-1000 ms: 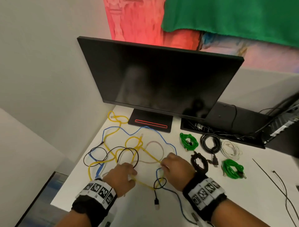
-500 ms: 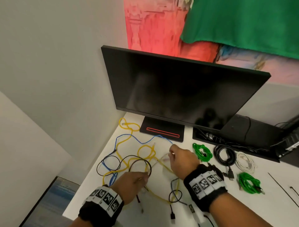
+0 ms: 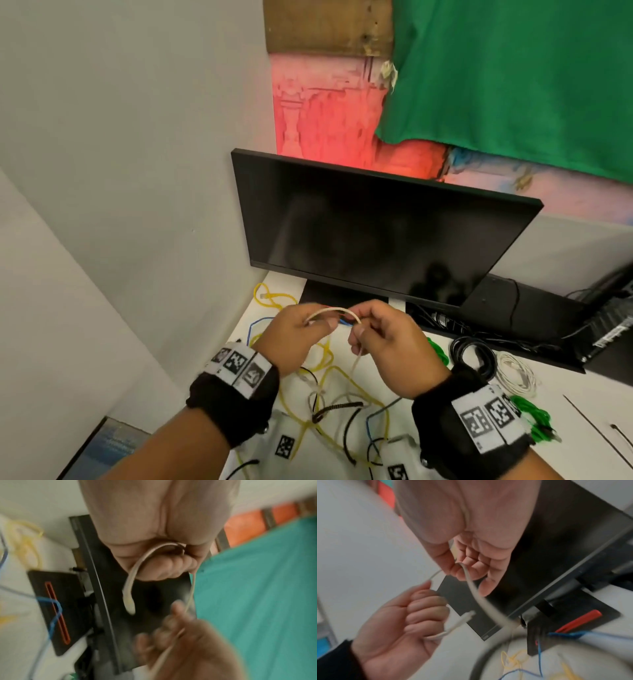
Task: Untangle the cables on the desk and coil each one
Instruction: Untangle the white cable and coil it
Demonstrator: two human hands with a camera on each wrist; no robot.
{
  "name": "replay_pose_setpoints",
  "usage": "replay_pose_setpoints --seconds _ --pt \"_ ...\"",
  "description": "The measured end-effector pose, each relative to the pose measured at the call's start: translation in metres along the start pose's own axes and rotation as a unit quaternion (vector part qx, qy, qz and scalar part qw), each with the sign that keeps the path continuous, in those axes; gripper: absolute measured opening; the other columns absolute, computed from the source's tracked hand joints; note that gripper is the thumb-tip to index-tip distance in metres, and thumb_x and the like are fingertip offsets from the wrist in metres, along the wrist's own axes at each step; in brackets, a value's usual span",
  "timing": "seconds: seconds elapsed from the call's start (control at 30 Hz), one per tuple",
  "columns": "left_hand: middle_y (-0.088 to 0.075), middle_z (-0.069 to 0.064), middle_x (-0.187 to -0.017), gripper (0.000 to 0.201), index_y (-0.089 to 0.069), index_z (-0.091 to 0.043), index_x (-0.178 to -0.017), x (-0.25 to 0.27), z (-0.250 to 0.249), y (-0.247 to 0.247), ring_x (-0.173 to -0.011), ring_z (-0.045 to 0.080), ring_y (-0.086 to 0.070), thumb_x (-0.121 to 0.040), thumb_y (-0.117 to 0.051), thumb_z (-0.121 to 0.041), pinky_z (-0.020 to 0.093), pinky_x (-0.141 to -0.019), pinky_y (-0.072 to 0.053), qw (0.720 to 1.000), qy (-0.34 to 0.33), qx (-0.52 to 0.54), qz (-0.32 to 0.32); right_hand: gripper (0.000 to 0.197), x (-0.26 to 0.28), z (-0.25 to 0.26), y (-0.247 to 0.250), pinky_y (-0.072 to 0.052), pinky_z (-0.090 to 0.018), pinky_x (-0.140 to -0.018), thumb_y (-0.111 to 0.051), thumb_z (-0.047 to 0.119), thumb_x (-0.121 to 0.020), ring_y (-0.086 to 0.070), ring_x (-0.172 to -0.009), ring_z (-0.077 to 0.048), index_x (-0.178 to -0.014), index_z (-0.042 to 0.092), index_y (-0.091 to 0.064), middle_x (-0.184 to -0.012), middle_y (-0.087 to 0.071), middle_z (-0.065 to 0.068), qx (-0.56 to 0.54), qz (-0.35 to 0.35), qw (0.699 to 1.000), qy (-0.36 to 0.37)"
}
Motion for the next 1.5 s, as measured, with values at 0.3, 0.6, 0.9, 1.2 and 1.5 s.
replay_pose_setpoints --seconds 0.3,0.6,0.9,1.2,1.5 --pt "-0.039 0.004 -0.054 0.030 -0.050 -0.011 -0.057 0.001 -0.031 0.043 -0.044 0.014 -0.034 -0.083 -0.043 -0.023 0.021 -0.039 -0.028 0.910 0.081 0.407 0.010 0.015 0.017 -0.056 0.006 -0.058 -0.048 -0.082 -0.071 0.009 -0.087 -0.072 -0.071 -0.025 -0.078 0.017 -0.064 -0.064 -0.069 -0.002 -0.029 -0.034 0.985 -0.165" --pt "-0.070 0.003 -0.073 0.030 -0.073 -0.009 -0.088 0.009 -0.018 0.019 -0.060 0.008 -0.062 -0.101 -0.045 -0.009 0.017 -0.059 -0.049 0.995 0.005 0.100 -0.009 0.018 0.015 -0.029 -0.036 -0.047 -0.034 -0.070 -0.046 0.027 -0.099 -0.056 -0.078 -0.020 -0.082 0.023 -0.050 -0.082 -0.061 0.003 0.315 0.109 0.942 -0.038" --pt "-0.045 -0.007 -0.047 0.040 -0.058 -0.022 -0.057 0.013 -0.019 0.014 -0.044 0.013 -0.044 -0.096 -0.051 -0.018 0.021 -0.046 -0.038 0.982 0.081 -0.098 0.136 0.015 0.023 0.003 -0.047 -0.037 -0.015 -0.068 -0.052 0.033 -0.099 -0.051 -0.076 -0.001 -0.106 0.039 -0.040 -0.084 -0.054 0.017 0.182 0.003 0.983 0.035" --pt "-0.069 -0.003 -0.077 0.027 -0.073 -0.030 -0.070 0.013 -0.011 0.012 -0.072 0.011 -0.068 -0.094 -0.060 -0.028 0.026 -0.068 -0.054 0.993 0.042 -0.076 0.080 0.028 0.011 -0.017 -0.033 -0.039 -0.021 -0.057 -0.056 0.036 -0.099 -0.052 -0.067 -0.008 -0.076 0.022 -0.061 -0.065 -0.056 0.009 0.163 -0.058 0.984 0.034" --pt "-0.072 0.010 -0.074 0.010 -0.075 -0.012 -0.081 0.016 0.001 0.025 -0.066 0.016 -0.068 -0.089 -0.069 -0.013 0.022 -0.060 -0.054 0.986 0.118 0.043 0.106 0.033 0.010 -0.037 -0.032 -0.037 -0.026 -0.057 -0.052 0.035 -0.100 -0.048 -0.063 -0.011 -0.073 0.016 -0.054 -0.062 -0.050 0.005 0.175 -0.092 0.980 0.004"
Point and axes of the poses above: each hand's wrist, its own x-axis away from the middle knuckle, its own y-axis out of the back of the hand, z = x × y, the point moved 1 cm from there along -x, towards the middle knuckle
